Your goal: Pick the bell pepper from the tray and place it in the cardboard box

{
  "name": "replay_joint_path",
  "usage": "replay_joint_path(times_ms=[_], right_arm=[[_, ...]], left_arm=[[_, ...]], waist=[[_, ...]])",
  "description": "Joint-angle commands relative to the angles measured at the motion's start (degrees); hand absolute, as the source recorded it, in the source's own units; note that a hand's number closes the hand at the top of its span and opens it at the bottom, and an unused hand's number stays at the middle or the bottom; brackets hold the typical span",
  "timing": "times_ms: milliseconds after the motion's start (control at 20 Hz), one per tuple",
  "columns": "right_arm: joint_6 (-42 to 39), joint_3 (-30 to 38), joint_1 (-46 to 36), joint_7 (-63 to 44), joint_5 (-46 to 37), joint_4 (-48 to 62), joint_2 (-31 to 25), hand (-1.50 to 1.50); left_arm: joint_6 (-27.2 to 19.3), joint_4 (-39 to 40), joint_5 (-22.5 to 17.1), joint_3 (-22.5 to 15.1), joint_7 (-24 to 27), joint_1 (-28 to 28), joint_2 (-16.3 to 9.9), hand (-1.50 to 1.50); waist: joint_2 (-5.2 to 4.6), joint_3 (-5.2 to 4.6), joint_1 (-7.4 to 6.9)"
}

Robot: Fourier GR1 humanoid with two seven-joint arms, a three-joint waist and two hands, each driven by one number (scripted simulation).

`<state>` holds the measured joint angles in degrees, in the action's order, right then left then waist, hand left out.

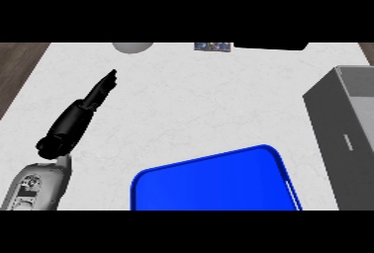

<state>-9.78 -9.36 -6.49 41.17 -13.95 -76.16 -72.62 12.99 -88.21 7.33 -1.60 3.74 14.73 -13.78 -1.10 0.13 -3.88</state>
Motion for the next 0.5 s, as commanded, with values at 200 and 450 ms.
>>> replay_joint_path(times_ms=[200,450], right_arm=[[-8.4,-8.2,-14.0,15.3,-10.9,16.7,5.3,-1.50],[-14.7,-3.6,-15.7,23.1,3.0,18.9,9.1,-1.50]], left_arm=[[-0.6,-1.5,1.3,-1.4,0.0,-0.9,1.1,0.00],[0.4,2.5,-0.2,1.1,1.6,0.2,0.0,0.00]], waist=[[0.10,0.03,-1.01],[0.09,0.01,0.55]])
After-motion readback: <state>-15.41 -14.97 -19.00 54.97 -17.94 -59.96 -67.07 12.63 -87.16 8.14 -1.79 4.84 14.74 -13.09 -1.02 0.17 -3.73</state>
